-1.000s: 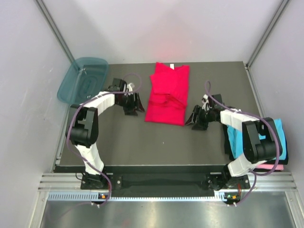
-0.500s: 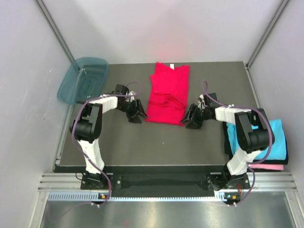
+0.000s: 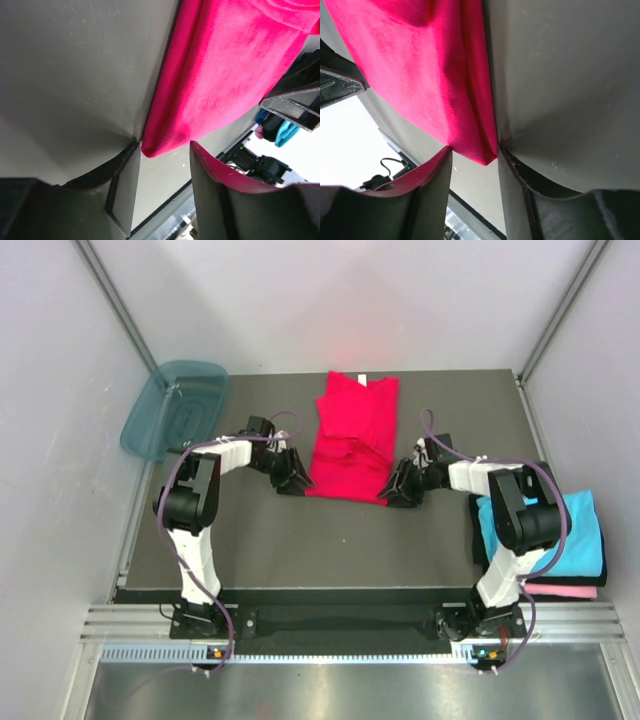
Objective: Fold and stack the t-shirts
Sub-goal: Fold the tshirt
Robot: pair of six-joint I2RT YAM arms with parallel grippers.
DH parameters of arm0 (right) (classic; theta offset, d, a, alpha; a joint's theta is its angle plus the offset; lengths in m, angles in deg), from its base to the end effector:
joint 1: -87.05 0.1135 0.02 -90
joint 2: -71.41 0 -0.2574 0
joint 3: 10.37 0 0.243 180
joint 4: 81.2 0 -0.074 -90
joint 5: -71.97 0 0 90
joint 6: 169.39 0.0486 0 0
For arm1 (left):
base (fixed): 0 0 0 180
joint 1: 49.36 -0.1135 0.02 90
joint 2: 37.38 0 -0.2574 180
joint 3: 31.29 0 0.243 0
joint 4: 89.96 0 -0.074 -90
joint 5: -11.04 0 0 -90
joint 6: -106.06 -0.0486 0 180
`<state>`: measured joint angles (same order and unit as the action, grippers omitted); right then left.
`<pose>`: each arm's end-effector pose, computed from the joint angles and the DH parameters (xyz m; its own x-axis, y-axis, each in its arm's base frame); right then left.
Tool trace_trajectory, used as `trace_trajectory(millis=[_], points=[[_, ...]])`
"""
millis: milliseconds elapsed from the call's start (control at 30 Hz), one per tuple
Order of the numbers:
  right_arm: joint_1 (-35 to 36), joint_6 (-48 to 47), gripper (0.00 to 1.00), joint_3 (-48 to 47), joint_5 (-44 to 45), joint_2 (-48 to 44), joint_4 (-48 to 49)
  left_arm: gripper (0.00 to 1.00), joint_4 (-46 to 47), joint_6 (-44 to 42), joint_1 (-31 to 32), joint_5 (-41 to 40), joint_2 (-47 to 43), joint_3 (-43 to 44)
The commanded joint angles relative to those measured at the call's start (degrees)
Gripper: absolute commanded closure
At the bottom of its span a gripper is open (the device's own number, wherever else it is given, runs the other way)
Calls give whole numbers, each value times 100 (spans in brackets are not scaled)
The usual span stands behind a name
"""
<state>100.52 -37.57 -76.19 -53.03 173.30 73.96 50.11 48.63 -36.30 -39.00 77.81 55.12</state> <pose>0.3094 0.1028 0.1229 -0.9414 0.3362 -0.0281 0.2223 0.6810 0.6977 0.3660 -0.1169 0.1258 -0.9804 -0.1961 0.0162 -0.1512 0.6982 -0.6998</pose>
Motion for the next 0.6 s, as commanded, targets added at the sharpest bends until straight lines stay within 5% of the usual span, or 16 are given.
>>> trace_trajectory(millis=[0, 267, 400, 433, 567], points=[[85, 36, 60, 2, 108, 103, -1, 52, 163, -32, 47, -112, 170, 66], [129, 72, 79, -164, -138, 305, 404, 68, 304, 29, 179, 72, 240, 57], [155, -33, 90, -279, -182, 314, 369, 100, 410, 135, 179, 170, 152, -31], [147, -60, 98, -279, -182, 245, 343, 100, 401, 152, 171, 152, 65, -48], [77, -244, 100, -156, -349, -133, 98, 100, 313, 144, 144, 143, -278, -171]])
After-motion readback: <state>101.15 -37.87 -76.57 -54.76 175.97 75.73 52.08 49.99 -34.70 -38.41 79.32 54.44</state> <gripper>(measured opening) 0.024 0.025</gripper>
